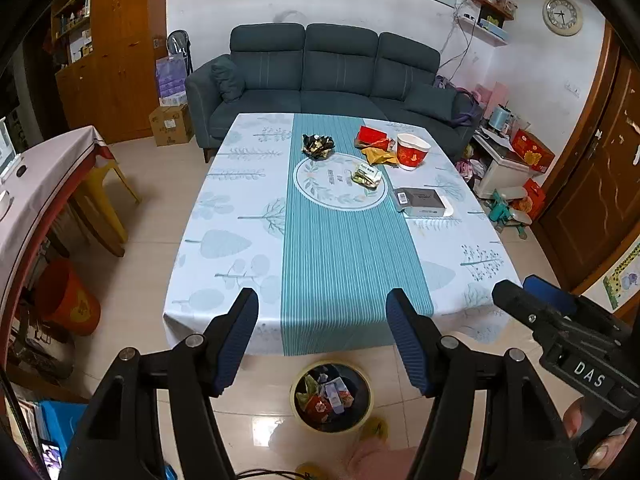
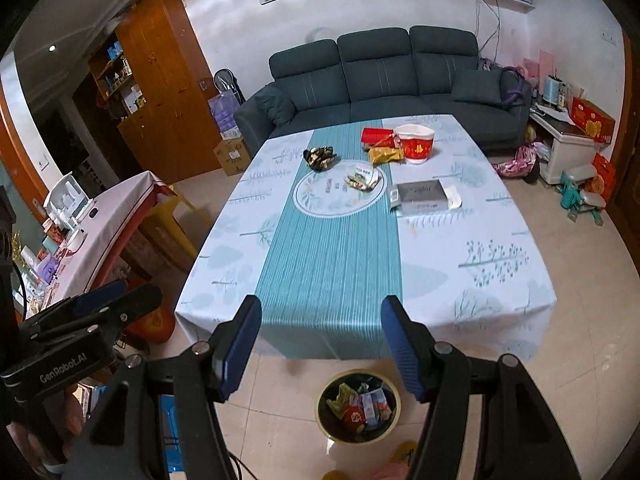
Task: Collect trash
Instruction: 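Move both tools back over the table toward the remaining items, then grasp the green snack wrapper with the left gripper while the right gripper grasps the silver earplug box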
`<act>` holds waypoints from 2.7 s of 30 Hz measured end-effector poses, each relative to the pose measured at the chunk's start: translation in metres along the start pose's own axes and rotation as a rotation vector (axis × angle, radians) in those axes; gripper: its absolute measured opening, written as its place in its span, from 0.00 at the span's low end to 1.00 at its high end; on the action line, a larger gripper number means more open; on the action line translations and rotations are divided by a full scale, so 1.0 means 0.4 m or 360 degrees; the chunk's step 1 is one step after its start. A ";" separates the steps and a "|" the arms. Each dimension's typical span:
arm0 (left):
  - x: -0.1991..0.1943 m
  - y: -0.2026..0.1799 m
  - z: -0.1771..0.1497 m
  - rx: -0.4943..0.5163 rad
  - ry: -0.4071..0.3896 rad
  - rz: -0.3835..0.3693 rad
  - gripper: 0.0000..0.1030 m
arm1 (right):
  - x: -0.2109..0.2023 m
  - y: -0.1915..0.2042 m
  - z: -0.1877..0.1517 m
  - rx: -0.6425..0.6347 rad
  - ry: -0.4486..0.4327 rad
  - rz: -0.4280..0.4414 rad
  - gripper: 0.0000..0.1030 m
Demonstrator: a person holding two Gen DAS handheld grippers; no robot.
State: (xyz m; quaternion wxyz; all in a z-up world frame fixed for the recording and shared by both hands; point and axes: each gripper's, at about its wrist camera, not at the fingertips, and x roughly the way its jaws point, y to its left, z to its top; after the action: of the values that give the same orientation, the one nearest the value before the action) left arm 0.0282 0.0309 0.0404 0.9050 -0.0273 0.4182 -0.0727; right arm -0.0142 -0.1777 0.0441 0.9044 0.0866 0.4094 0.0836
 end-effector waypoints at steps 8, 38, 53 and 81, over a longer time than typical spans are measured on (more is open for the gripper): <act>0.120 -0.018 0.095 -0.0020 0.0019 0.0054 0.63 | 0.106 -0.078 0.117 0.0049 0.0040 0.0023 0.61; 0.862 -0.173 0.422 -0.0457 0.0617 0.0039 0.63 | 0.780 -0.320 0.403 -0.1339 0.0735 0.0362 0.78; 0.977 -0.172 0.462 -0.0623 0.0706 -0.0026 0.63 | 0.903 -0.375 0.486 -0.1168 0.0838 0.0316 0.69; 1.174 -0.221 0.550 -0.0935 0.0991 0.0272 0.42 | 0.889 -0.463 0.524 -0.0709 0.0744 0.0305 0.68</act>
State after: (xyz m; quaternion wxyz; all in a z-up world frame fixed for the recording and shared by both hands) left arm 0.4865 -0.1316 -0.1607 0.6923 -0.2259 0.6748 0.1197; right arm 0.3902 -0.2970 -0.1196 0.7707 -0.0966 0.5675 0.2733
